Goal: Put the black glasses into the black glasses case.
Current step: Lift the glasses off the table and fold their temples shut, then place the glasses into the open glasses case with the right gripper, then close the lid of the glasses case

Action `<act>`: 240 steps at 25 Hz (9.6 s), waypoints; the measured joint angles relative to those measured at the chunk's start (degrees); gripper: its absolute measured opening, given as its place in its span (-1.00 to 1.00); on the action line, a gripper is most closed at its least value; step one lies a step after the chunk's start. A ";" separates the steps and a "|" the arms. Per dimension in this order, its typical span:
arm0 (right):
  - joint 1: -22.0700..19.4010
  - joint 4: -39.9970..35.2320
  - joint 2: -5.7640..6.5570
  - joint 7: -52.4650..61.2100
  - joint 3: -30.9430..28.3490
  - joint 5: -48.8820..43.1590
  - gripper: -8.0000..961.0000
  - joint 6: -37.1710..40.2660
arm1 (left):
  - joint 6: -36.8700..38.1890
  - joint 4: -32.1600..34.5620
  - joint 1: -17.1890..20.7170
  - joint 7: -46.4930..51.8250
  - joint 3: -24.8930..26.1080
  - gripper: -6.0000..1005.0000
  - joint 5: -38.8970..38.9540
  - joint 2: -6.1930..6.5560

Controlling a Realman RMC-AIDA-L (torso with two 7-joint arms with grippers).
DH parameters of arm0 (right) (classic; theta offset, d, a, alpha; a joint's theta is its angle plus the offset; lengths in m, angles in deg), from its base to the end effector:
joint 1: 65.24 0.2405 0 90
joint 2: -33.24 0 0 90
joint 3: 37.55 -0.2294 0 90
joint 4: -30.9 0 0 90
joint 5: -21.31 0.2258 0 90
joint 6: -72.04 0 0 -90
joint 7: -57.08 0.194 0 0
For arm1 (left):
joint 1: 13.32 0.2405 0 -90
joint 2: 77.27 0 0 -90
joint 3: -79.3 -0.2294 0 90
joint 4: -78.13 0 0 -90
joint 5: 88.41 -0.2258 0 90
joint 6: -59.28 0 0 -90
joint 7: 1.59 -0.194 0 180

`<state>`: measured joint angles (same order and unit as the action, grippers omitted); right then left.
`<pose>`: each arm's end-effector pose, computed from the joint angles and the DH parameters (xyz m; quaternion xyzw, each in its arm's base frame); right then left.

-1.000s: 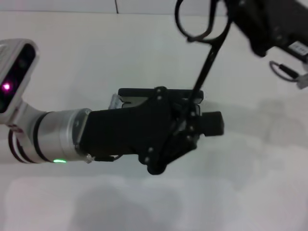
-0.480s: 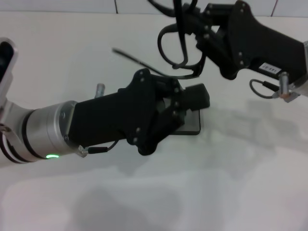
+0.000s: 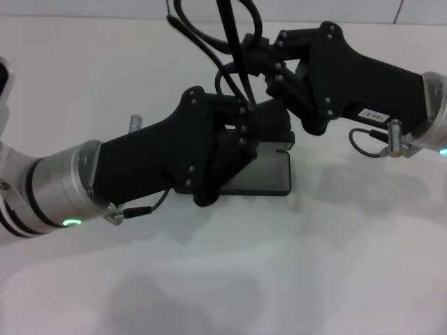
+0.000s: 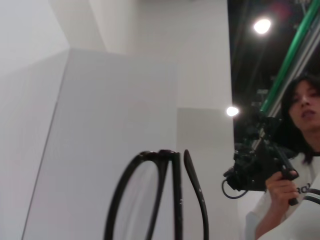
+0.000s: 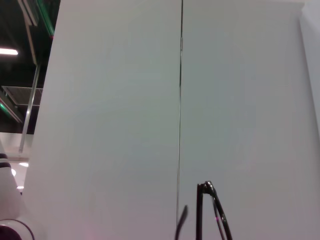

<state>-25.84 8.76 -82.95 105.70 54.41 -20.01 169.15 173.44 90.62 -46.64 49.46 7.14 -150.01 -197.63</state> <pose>0.0747 0.3273 -0.0396 -0.8455 -0.0388 0.5289 0.0627 -0.1217 0.2668 -0.0363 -0.8119 -0.0385 -0.5825 0.0060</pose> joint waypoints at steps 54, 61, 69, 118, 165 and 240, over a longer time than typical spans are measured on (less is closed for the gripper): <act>-16.93 -65.90 0.25 59.20 3.66 -77.72 -0.85 -23.51 | 2.23 13.41 16.77 7.89 1.89 -0.92 4.75 7.27; -13.38 -67.44 0.03 69.60 16.00 -93.06 -0.85 -34.22 | 2.19 11.11 15.72 7.06 4.31 -0.92 4.11 6.97; -10.33 -66.65 0.00 75.90 23.76 -103.62 -0.84 -40.21 | 2.10 9.39 15.52 6.99 6.15 -0.92 4.21 6.75; -7.56 -56.07 0.00 76.46 30.48 -107.41 -0.73 -57.13 | 0.79 7.90 14.93 6.04 5.80 -0.92 3.99 5.75; -21.58 -71.09 0.00 87.44 26.11 -117.86 -0.99 -40.21 | 0.83 7.80 14.69 5.88 6.16 -0.92 2.09 5.62; -22.68 -71.98 0.15 87.51 32.69 -117.83 -0.98 -49.67 | 0.97 7.49 16.38 4.93 6.12 -0.92 2.02 5.55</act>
<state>-48.52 -63.22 -82.80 193.21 87.10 -137.84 119.49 174.42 98.11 -30.25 54.39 13.26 -147.99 -192.08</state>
